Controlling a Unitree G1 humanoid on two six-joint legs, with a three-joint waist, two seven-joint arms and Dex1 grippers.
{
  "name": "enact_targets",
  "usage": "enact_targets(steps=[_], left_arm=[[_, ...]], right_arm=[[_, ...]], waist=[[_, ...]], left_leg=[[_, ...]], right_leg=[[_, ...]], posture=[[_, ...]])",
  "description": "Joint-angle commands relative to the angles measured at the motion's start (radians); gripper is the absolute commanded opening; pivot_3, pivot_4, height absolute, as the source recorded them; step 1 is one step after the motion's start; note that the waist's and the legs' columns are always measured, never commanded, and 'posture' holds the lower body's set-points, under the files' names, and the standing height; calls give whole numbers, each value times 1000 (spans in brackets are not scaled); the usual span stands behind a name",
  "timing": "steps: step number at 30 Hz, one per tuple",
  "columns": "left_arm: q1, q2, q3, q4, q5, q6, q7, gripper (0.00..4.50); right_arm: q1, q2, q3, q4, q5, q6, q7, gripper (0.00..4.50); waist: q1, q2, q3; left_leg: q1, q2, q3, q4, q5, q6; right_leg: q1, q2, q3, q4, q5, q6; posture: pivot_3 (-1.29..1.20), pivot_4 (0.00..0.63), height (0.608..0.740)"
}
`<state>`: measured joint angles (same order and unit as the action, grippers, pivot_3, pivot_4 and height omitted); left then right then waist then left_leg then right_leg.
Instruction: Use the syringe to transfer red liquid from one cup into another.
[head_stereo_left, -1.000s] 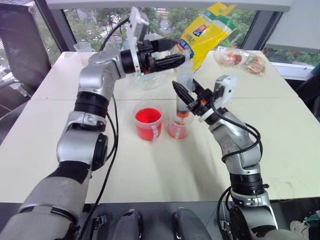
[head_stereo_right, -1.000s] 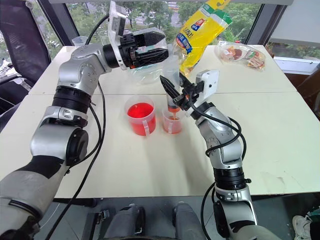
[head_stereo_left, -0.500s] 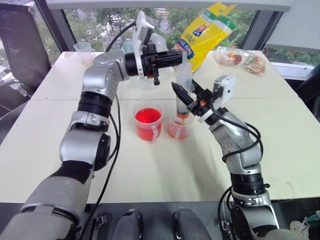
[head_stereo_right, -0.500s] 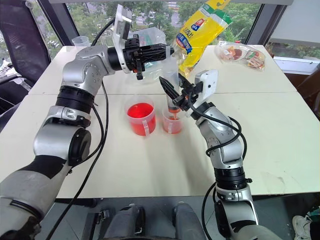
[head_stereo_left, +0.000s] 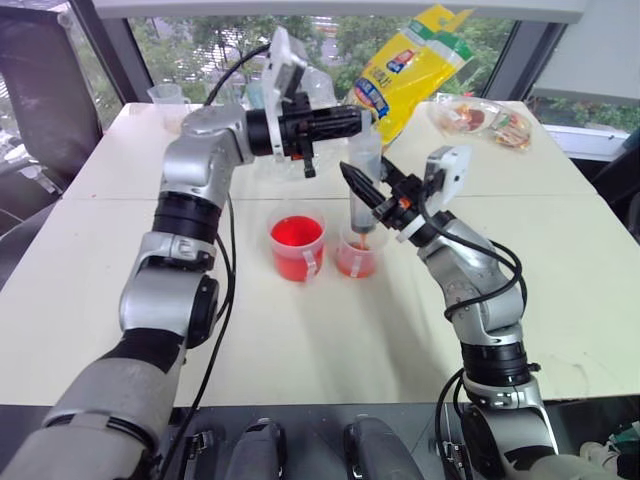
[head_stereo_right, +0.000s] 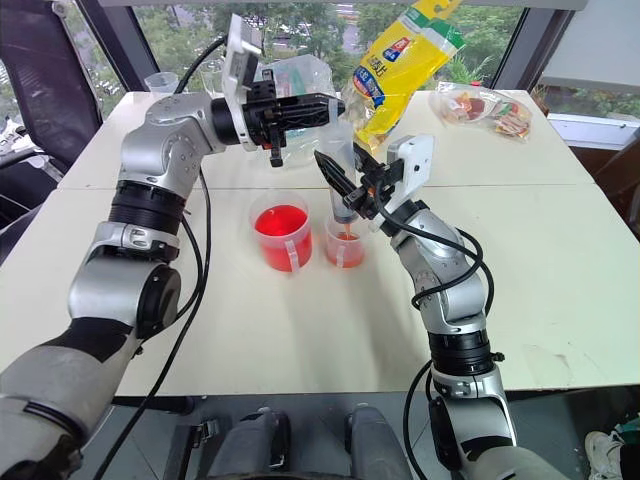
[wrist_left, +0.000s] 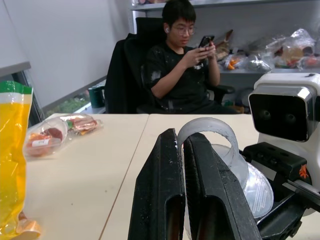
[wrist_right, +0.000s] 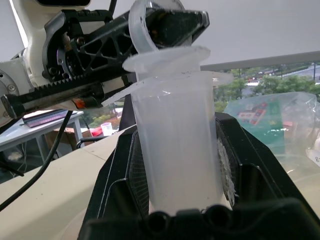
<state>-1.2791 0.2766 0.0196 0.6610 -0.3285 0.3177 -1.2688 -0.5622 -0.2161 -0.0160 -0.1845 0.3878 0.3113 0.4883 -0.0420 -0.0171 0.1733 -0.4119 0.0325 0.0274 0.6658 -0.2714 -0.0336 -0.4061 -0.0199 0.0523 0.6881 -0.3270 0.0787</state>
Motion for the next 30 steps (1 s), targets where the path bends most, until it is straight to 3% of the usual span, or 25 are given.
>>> enact_targets(steps=[1, 14, 18, 24, 30], left_arm=[[37, -47, -98, -38, 33, 7, -43, 45], [41, -27, -58, -70, 25, 38, -3, 45], [44, 35, -20, -116, 0, 84, 6, 1442], [80, 131, 28, -229, -46, 155, 33, 4409], [173, 224, 58, -388, -105, 241, 56, 4468]], right_arm=[[-84, 1, -25, -49, 19, -28, -9, 1426], [-64, 2, -22, -39, 18, -24, -5, 1426], [-34, 11, -9, -24, 14, -28, 3, 1426], [-16, 14, -6, -8, 13, -30, 11, 1426], [-30, 3, -22, -23, 28, -6, 4, 1426]], waist=[[0, 0, 0], [0, 0, 0], [-4, 0, 0], [-1, 0, 0], [-2, 0, 0]], left_leg=[[0, 0, 0, 0, 0, 0], [0, 0, 0, 0, 0, 0], [0, 0, 0, 0, 0, 0], [0, 1, 0, 0, 0, -1], [0, 1, 0, 0, 0, -1]], right_leg=[[0, 0, 0, 0, 0, 0], [0, 0, 0, 0, 0, 0], [0, 0, 0, 0, 0, 0], [0, 0, 1, 1, 0, 0], [0, 0, 1, 1, 0, 0]], posture=[[0, 150, 740], [0, 150, 740], [0, 150, 740], [0, 150, 740], [0, 150, 740]])
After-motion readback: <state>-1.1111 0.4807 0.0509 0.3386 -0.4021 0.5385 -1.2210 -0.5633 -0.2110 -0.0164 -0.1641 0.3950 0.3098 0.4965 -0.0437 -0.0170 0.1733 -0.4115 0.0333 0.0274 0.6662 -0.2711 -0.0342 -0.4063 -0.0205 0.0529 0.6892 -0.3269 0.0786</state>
